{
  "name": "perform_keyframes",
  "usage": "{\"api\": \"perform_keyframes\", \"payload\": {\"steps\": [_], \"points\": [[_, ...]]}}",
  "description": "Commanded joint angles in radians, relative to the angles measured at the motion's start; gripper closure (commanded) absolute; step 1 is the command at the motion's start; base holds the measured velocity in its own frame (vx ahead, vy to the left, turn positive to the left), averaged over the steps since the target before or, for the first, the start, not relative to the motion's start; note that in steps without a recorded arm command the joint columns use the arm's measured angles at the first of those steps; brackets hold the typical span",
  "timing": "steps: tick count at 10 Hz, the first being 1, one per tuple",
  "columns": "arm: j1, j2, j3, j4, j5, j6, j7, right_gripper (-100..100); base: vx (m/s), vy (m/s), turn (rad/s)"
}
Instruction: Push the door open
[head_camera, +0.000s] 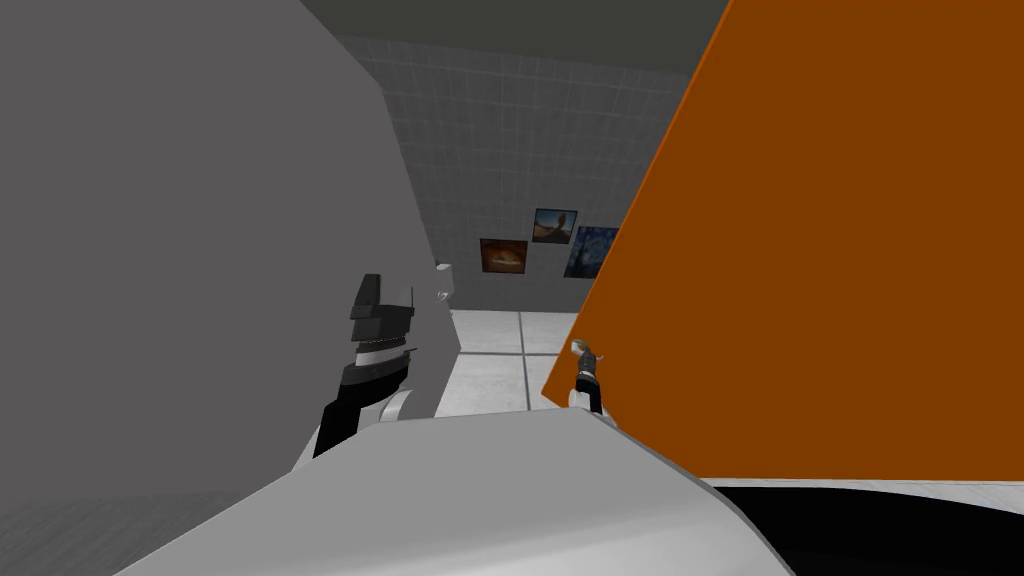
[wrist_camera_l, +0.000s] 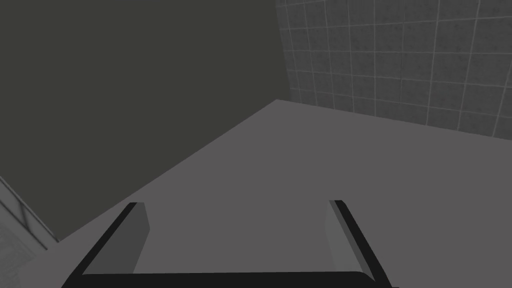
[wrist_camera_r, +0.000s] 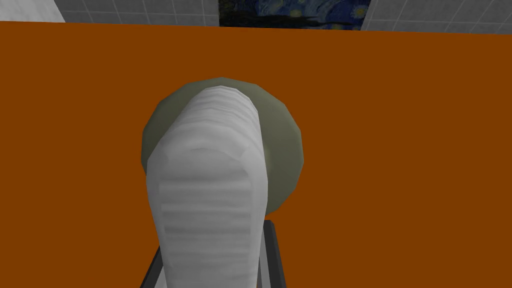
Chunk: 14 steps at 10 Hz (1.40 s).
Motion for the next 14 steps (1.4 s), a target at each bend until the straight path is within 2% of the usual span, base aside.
{"api": "perform_keyframes", "payload": {"steps": [1, 6, 7, 8, 9, 12, 14], "points": [[0.002, -0.004, -0.014, 0.000, -0.009, -0.002, 0.006, 100, 0.204, -0.030, -0.038], [0.008, -0.013, -0.056, 0.006, -0.038, -0.008, 0.022, 100, 0.179, -0.037, -0.031], [0.008, -0.013, -0.056, 0.006, -0.038, -0.008, 0.022, 100, 0.127, -0.035, -0.014], [0.011, -0.016, -0.072, 0.008, -0.049, -0.010, 0.028, 100, 0.145, -0.036, -0.023], [0.011, -0.016, -0.072, 0.008, -0.049, -0.010, 0.028, 100, 0.129, -0.022, -0.023], [0.017, -0.023, -0.111, 0.014, -0.076, -0.015, 0.044, 100, 0.189, -0.046, -0.040], [0.018, -0.024, -0.117, 0.015, -0.080, -0.015, 0.046, 100, 0.155, -0.029, -0.067]]}}
